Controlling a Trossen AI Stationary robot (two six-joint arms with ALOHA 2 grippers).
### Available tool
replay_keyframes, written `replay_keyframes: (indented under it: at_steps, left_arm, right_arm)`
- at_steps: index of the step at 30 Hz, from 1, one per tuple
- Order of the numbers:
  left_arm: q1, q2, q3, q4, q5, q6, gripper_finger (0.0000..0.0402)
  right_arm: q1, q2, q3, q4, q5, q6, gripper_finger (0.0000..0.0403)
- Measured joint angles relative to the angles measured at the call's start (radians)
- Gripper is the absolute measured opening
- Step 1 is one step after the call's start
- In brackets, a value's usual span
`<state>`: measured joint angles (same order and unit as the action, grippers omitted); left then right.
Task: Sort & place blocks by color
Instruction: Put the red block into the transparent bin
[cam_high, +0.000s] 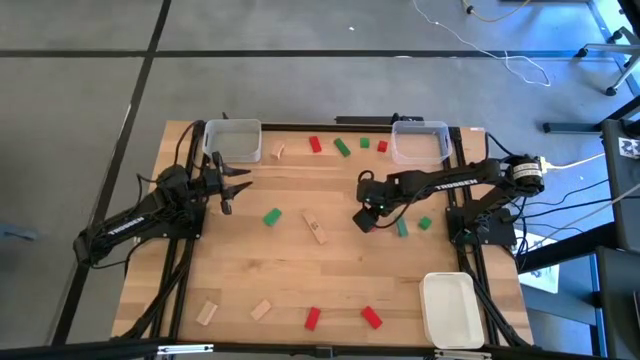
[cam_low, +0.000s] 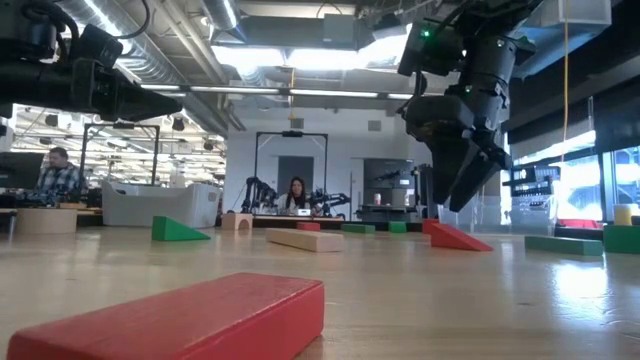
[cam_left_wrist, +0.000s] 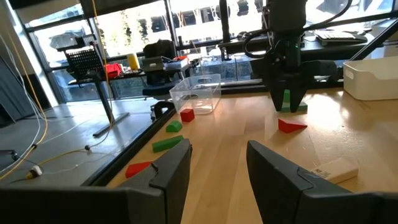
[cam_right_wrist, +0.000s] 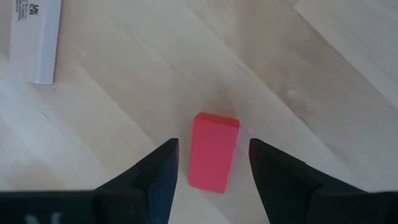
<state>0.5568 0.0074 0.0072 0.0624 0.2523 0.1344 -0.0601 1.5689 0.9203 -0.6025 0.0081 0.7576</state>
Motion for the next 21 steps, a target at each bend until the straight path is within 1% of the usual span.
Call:
replay_keyframes:
  at_steps: [4,8,13,15,21]
  left_arm:
    - [0.000,0.000,0.000,0.000,0.000,0.000,0.0150]
    - [0.000,0.000,0.000,0.000,-0.001,0.000,0.0150]
    - [0.000,0.000,0.000,0.000,-0.002,0.000,0.0150]
    - [0.000,0.000,0.000,0.001,-0.003,0.000,0.0150]
    - [0.000,0.000,0.000,0.001,-0.003,0.000,0.0150]
  right_arm:
    - [0.000,0.024,0.000,-0.001,0.000,0.000,0.0197]
    - [0.000,0.076,0.000,0.003,0.000,-0.005,0.0197]
    - [0.000,0.141,-0.001,0.053,-0.005,-0.010,0.0197]
    - [0.000,0.156,-0.002,0.080,-0.010,-0.024,0.0197]
    - [0.000,0.184,0.004,0.081,-0.003,-0.031,0.0197]
